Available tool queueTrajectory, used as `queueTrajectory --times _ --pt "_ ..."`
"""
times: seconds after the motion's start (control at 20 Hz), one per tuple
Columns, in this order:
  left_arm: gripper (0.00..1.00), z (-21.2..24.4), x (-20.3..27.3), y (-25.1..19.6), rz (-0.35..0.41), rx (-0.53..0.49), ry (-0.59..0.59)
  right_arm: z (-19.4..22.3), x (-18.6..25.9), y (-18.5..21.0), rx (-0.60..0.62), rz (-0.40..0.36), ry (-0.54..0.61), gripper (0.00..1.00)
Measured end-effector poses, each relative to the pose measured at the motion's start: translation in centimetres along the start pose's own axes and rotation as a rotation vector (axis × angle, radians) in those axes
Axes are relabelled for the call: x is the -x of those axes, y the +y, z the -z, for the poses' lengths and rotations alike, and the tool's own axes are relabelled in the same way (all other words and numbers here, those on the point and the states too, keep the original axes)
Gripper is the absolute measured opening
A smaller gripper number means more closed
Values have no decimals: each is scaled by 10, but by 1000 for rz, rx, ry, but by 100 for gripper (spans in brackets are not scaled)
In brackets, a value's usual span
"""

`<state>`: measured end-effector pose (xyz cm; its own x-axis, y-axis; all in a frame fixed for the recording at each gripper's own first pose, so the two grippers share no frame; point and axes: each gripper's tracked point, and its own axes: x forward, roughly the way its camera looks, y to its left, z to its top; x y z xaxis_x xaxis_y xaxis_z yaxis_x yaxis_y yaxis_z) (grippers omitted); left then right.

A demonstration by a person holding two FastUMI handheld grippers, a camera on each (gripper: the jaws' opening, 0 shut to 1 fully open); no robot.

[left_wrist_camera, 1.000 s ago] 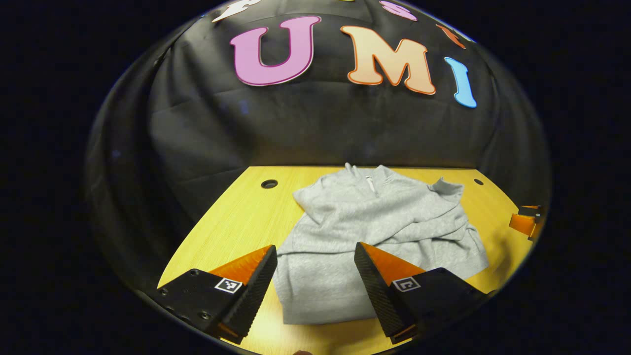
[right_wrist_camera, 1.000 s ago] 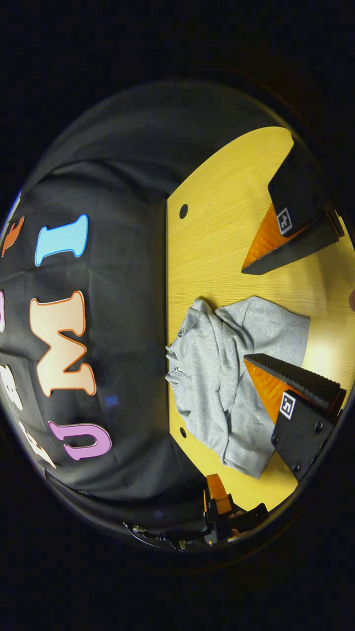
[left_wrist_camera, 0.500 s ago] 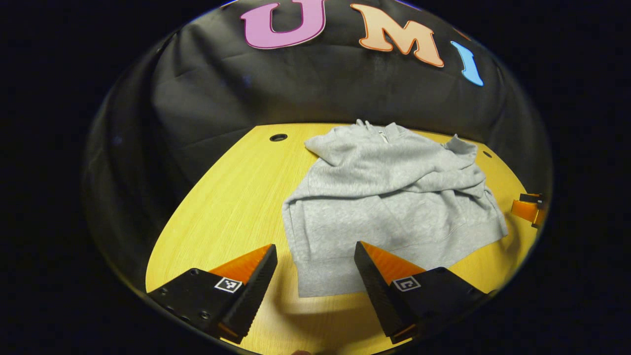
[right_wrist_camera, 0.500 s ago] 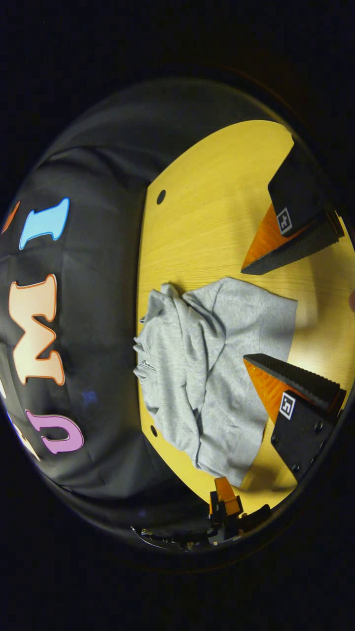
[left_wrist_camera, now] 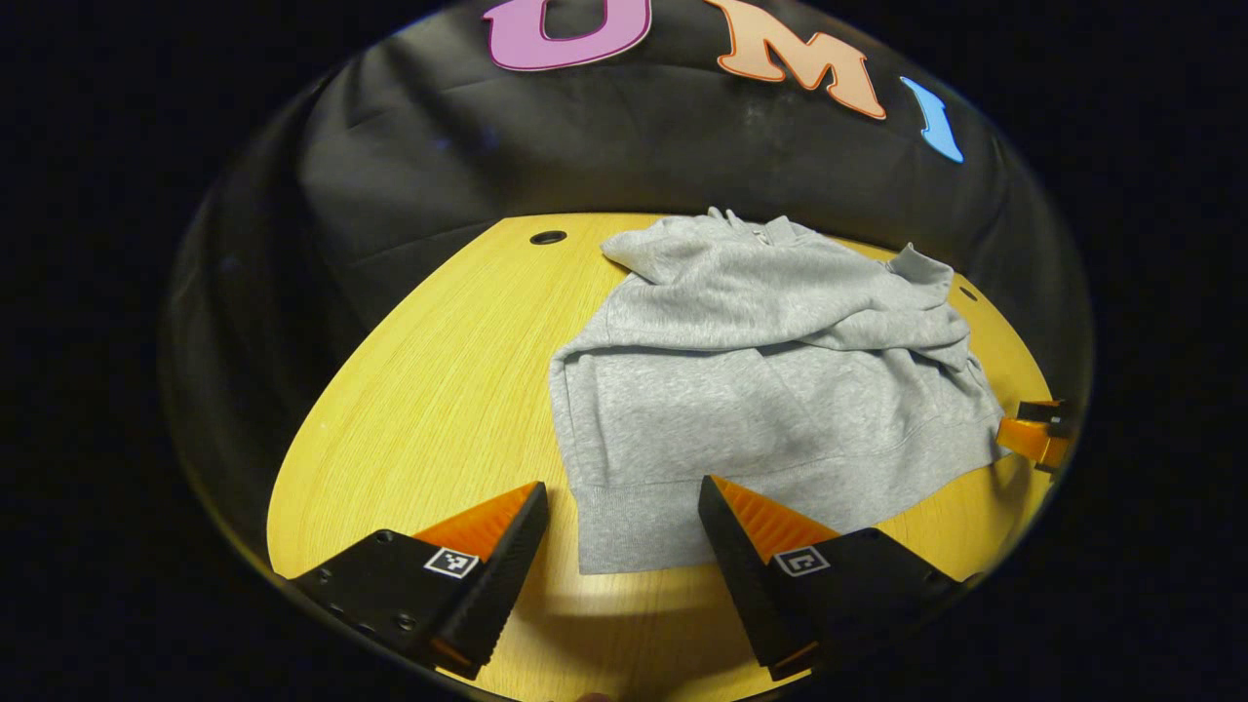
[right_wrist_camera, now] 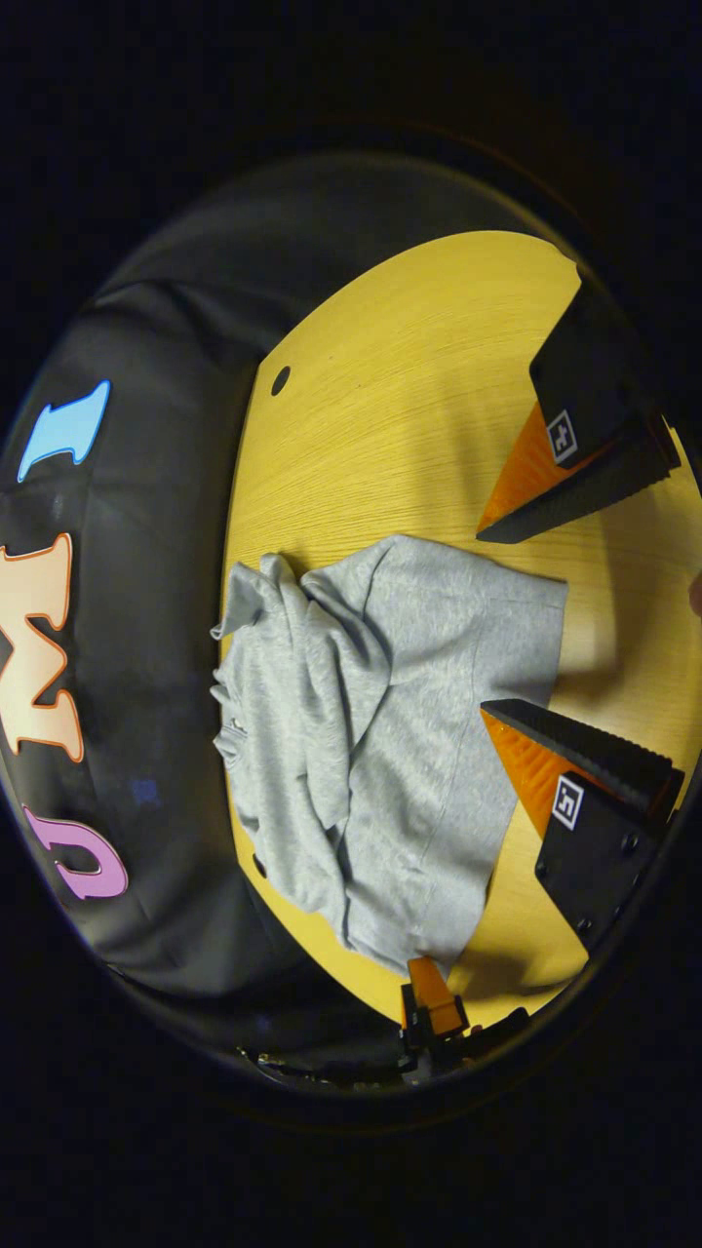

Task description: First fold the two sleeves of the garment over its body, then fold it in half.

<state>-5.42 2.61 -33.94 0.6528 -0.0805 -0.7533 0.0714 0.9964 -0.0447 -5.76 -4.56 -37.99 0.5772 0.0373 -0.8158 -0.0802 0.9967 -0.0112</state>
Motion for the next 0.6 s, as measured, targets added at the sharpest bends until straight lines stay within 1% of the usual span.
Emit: queueTrajectory --times 0.05,0.1,0.15,0.2,0.25,0.3,0.35,0.4,0.45,0.5,0.55,0.6 --pt "94 1 -1 0 6 6 -3 4 -2 -1 -6 2 14 99" --pt "94 1 -3 -1 14 17 -5 7 -4 0 -15 0 28 96" --pt "94 3 -3 -2 26 36 -9 9 -6 1 -23 -3 38 99" --pt "95 1 -2 -3 33 42 -25 11 -7 3 -29 -7 48 97" --pt "95 3 -2 -2 38 29 -34 11 -7 6 -39 -14 49 100" --pt "95 3 -3 -2 41 13 -42 13 -8 8 -45 -27 56 96" --pt "95 2 -3 -4 44 12 -46 13 -7 10 -45 -27 57 97" --pt "92 2 -5 -5 46 15 -44 13 -8 10 -41 -33 58 95" --pt "92 2 -4 -10 64 14 -47 13 -8 12 -35 -35 59 87" --pt "78 3 -4 -14 74 5 -47 13 -9 15 -34 -47 55 86" --pt "74 2 -5 -18 88 -6 -52 14 -6 17 -31 -44 64 80" --pt "59 2 -6 -21 91 -9 -49 14 -9 16 -28 -41 61 73"
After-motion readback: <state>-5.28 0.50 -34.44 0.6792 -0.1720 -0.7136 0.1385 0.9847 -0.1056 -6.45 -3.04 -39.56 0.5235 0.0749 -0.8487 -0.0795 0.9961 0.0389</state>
